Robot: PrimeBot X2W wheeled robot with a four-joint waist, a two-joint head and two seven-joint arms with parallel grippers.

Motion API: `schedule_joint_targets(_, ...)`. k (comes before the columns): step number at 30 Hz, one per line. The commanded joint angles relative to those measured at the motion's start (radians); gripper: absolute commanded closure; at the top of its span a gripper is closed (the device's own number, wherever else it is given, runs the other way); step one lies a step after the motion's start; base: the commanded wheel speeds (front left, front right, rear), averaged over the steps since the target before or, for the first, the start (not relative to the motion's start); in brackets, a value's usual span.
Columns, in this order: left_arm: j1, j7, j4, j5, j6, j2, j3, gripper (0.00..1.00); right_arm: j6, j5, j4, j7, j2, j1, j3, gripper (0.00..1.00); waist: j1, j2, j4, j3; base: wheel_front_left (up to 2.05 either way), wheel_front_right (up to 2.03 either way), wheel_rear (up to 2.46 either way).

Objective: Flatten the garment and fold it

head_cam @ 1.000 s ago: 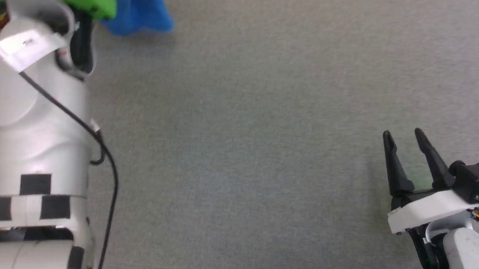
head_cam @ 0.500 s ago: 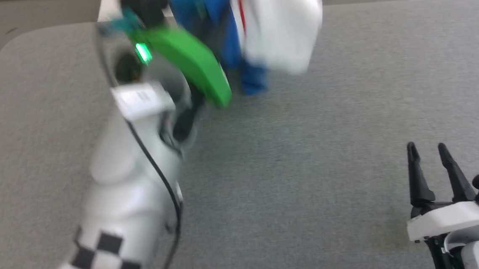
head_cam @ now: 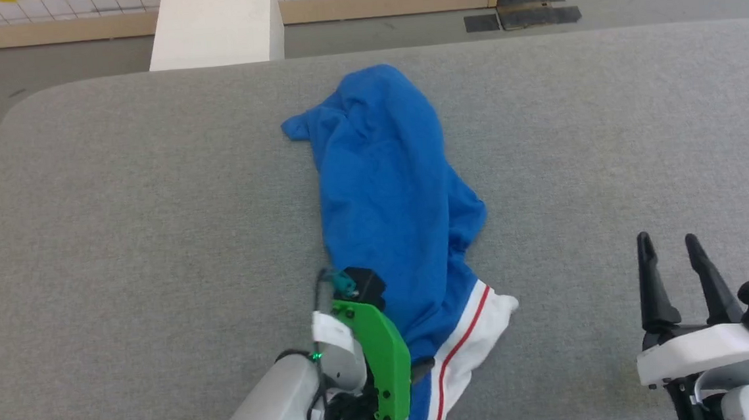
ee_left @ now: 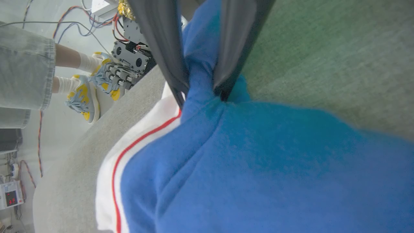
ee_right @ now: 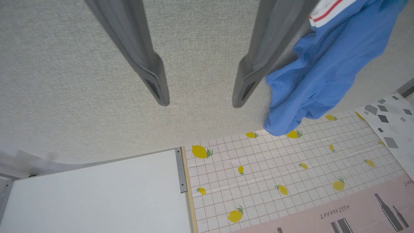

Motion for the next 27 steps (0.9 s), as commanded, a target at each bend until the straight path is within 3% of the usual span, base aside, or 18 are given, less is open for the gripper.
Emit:
schedule_joint_targets(1, 0.030, -0.009, -0.009, -0.032, 0.001, 0.004, 0.021, 0.51, -0.002, 0.005, 0.004, -0.006, 0.001, 0.015, 0.006, 0.00, 0.0000, -0.0001, 0.012, -0.015, 0.00, 0.00, 0.00)
schedule_joint_targets(2, 0.030, -0.020, -0.018, -0.036, 0.004, 0.005, 0.031, 0.00, -0.002, 0.006, 0.005, -0.006, 0.001, 0.018, 0.007, 0.00, 0.0000, -0.0001, 0.014, -0.019, 0.00, 0.00, 0.00)
schedule_joint_targets(7, 0.016, -0.133, -0.121, -0.129, 0.029, -0.001, 0.177, 0.00, -0.002, 0.004, 0.018, -0.006, 0.001, 0.037, 0.012, 0.00, 0.0000, -0.0001, 0.032, -0.058, 0.00, 0.00, 0.00)
schedule_joint_targets(11, 0.013, -0.286, -0.192, -0.132, 0.057, 0.026, 0.296, 0.00, -0.002, 0.001, 0.035, -0.006, 0.001, 0.041, 0.021, 0.00, 0.0000, -0.0001, 0.035, -0.084, 0.00, 0.00, 0.00)
schedule_joint_targets(18, 0.099, -0.663, -0.267, 0.023, 0.104, 0.109, 0.430, 0.00, -0.002, -0.006, 0.084, 0.001, 0.001, 0.035, 0.049, 0.00, 0.0000, -0.0001, 0.038, -0.115, 0.00, 0.00, 0.00)
schedule_joint_targets(21, 0.160, -0.791, -0.280, 0.107, 0.125, 0.141, 0.443, 0.00, -0.002, 0.000, 0.099, 0.020, 0.001, 0.028, 0.058, 0.00, 0.0000, -0.0001, 0.040, -0.121, 0.00, 0.00, 0.00)
schedule_joint_targets(23, 0.198, -0.846, -0.294, 0.191, 0.139, 0.172, 0.431, 0.00, -0.002, 0.003, 0.109, 0.043, 0.001, 0.027, 0.060, 0.00, 0.0000, -0.0001, 0.041, -0.125, 0.00, 0.00, 0.00)
schedule_joint_targets(27, 0.285, -0.879, -0.344, 0.307, 0.186, 0.178, 0.445, 0.00, -0.002, 0.006, 0.130, 0.099, 0.001, 0.024, 0.044, 0.00, 0.0000, -0.0001, 0.044, -0.127, 0.00, 0.00, 0.00)
